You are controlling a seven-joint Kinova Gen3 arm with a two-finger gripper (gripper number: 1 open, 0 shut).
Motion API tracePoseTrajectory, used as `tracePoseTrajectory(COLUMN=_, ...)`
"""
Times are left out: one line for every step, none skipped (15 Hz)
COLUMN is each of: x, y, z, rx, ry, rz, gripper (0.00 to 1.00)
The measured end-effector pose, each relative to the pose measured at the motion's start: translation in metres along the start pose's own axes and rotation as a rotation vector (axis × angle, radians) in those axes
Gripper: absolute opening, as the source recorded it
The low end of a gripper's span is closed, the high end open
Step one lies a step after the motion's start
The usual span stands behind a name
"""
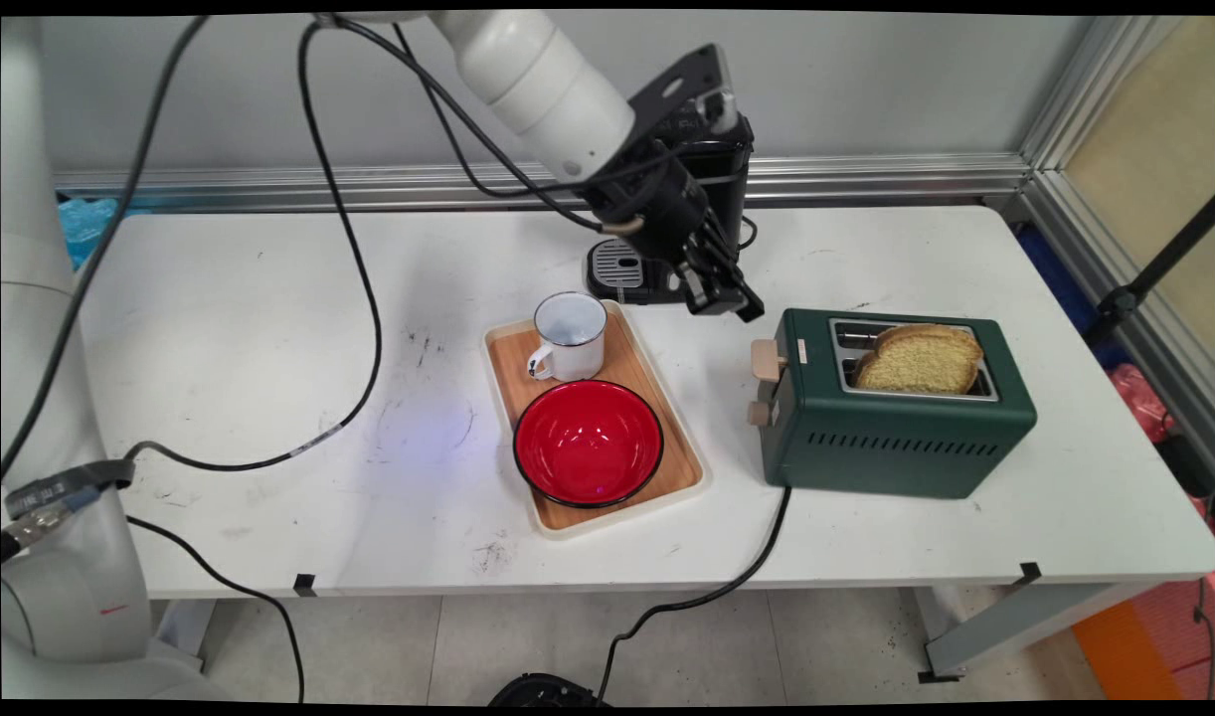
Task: Press the toaster switch
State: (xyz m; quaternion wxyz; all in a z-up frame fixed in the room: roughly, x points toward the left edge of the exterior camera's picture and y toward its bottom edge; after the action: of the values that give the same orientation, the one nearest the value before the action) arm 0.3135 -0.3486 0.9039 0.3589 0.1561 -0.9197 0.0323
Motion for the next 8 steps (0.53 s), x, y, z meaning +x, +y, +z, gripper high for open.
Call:
tracePoseTrajectory(x=0.001, y=0.0, z=0.004, rx=-0.002, ry=-0.007, rz=0.004, gripper=0.0)
tracePoseTrajectory(x=0.003, y=0.0, z=0.009, rx=-0.005, ry=-0.014, rz=0.008, gripper=0.0)
tracePoseTrajectory(x=0.005, y=0.0, z=0.014, rx=-0.007, ry=-0.022, rz=0.011, gripper=0.0)
tracePoseTrajectory(x=0.006, y=0.0, z=0.018, rx=-0.009, ry=-0.029, rz=0.014, gripper=0.0)
tracePoseTrajectory(x=0.007, y=0.0, z=0.022, rx=-0.011, ry=-0.034, rz=0.016, gripper=0.0)
tracePoseTrajectory(x=0.008, y=0.0, z=0.026, rx=-0.013, ry=-0.041, rz=0.018, gripper=0.0)
tracePoseTrajectory(x=0.009, y=0.0, z=0.031, rx=-0.015, ry=-0.048, rz=0.019, gripper=0.0)
tracePoseTrajectory(x=0.009, y=0.0, z=0.034, rx=-0.018, ry=-0.053, rz=0.02, gripper=0.0)
